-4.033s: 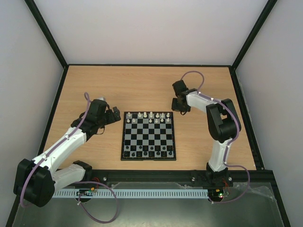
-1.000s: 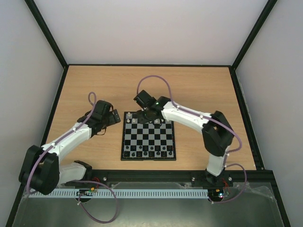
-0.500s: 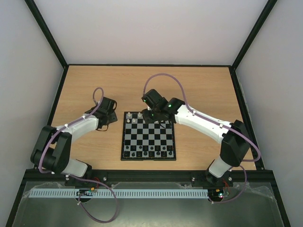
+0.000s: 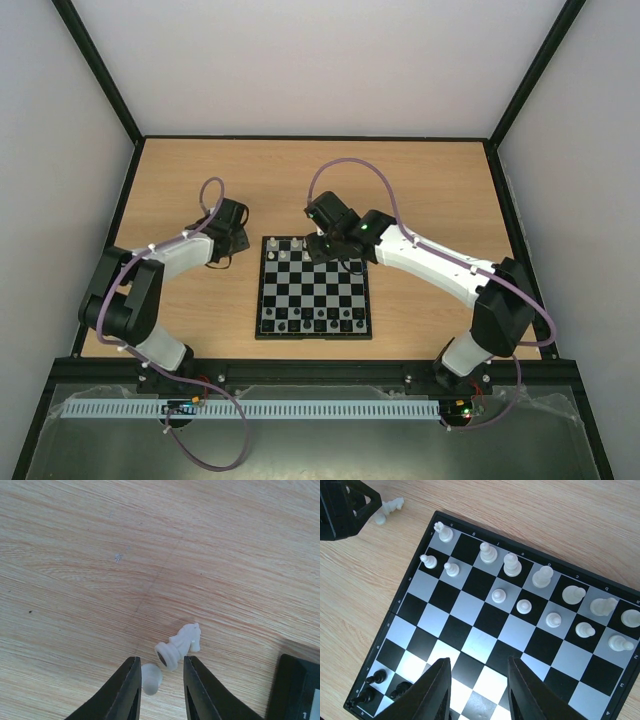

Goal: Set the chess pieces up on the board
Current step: Pick up the chess piece at the center of the board.

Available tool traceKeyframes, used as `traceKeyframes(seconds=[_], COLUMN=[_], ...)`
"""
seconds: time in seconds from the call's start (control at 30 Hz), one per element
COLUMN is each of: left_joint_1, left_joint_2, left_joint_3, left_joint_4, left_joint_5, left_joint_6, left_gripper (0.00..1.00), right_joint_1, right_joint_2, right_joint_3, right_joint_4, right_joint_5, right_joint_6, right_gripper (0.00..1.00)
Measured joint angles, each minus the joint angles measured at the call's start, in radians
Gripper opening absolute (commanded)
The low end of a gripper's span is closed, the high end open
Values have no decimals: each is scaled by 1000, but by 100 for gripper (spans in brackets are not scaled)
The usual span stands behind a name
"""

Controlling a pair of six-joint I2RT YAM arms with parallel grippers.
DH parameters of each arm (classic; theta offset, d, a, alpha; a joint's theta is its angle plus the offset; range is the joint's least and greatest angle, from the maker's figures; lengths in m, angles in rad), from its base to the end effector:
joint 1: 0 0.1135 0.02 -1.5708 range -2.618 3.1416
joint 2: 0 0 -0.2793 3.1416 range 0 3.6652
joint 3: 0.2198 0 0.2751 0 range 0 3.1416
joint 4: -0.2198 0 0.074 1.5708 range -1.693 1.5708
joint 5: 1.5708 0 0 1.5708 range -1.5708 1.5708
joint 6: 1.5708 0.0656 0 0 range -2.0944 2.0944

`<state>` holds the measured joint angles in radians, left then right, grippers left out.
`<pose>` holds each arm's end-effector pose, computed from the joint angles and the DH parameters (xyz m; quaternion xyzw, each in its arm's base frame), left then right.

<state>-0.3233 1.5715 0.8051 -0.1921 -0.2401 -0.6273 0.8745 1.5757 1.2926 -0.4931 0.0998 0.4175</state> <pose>0.3220 -0.0914 0.1371 -0.1790 0.9303 -0.0354 0.3183 0.2586 0.2991 0.2778 -0.1898 0.9014 0.1959 0.3363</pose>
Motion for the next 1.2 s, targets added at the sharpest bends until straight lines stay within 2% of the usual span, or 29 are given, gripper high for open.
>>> traceKeyframes(seconds=[0.17,0.27,0.43,0.77,0.93,1.0,1.2], left_joint_1=[3,3,3,3,3,3,3], left_joint_2=[23,25,25,37,37,37,37], left_joint_3=[2,2,-4,-6,-18,-20,-20], left_joint_4=[2,2,7,9,14,14,15], left_joint_5=[0,0,0,0,0,0,-7], left_joint_6=[3,1,0,3,3,2,3], left_gripper=[36,36,22,20,13,4,2], right_joint_1=[-8,-10,-11,-11,-15,-16,-18], right_joint_2=[-5,-5,-5,-5,-5,-5,-5], right_joint_3=[-11,-15,-21,-32,-38,-40,-42], right_joint_4=[1,1,3,6,7,9,11], right_joint_5=[1,1,0,1,1,1,1], right_joint_6=[-4,-6,-7,-7,-7,-7,-7], right_gripper=[32,32,32,32,32,32,32])
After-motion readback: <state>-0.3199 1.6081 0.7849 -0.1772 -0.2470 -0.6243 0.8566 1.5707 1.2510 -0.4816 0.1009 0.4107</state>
